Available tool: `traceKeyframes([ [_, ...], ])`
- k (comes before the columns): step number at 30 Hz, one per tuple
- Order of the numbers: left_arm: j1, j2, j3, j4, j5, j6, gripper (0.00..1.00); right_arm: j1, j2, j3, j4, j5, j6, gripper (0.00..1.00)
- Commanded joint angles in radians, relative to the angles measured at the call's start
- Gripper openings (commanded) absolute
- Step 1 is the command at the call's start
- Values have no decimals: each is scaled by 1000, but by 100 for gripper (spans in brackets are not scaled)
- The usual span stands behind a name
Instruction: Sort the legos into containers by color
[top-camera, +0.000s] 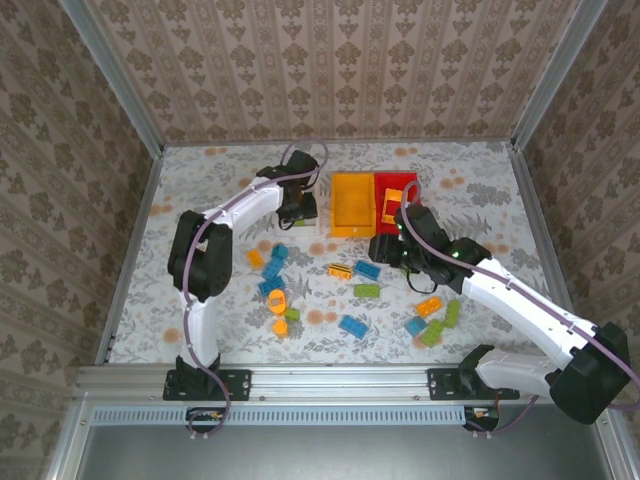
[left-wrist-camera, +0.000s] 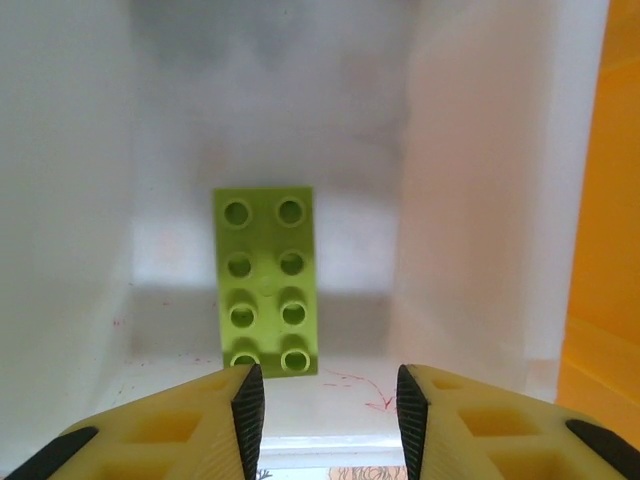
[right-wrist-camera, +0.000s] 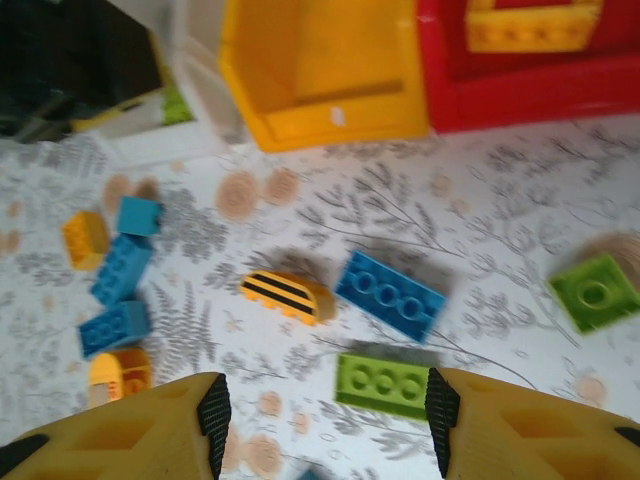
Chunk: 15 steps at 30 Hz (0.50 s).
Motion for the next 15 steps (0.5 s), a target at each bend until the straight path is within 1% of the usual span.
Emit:
traceKeyframes([
  [1,0,-84,-16,-14,-7,-7,43,8,-15,-25,-127,87,54,56],
  [4,-13,-148,-46,-9,-20,-27,46,23,-33,-39,-220,134,109,53],
  [7,-63,-254,-109,19,-29,-36,50,56,-54,-69,-351,177,216,53],
  [10,-171,-377,-194,71,-40,23,57,105,-95,-113,-458,173,375,55],
  [13,-312,-499,-328,193,22,104,64,170,-153,-172,-479,138,538,58],
  [15,-402,-578,-423,282,57,134,68,207,-175,-206,-478,127,647,61],
])
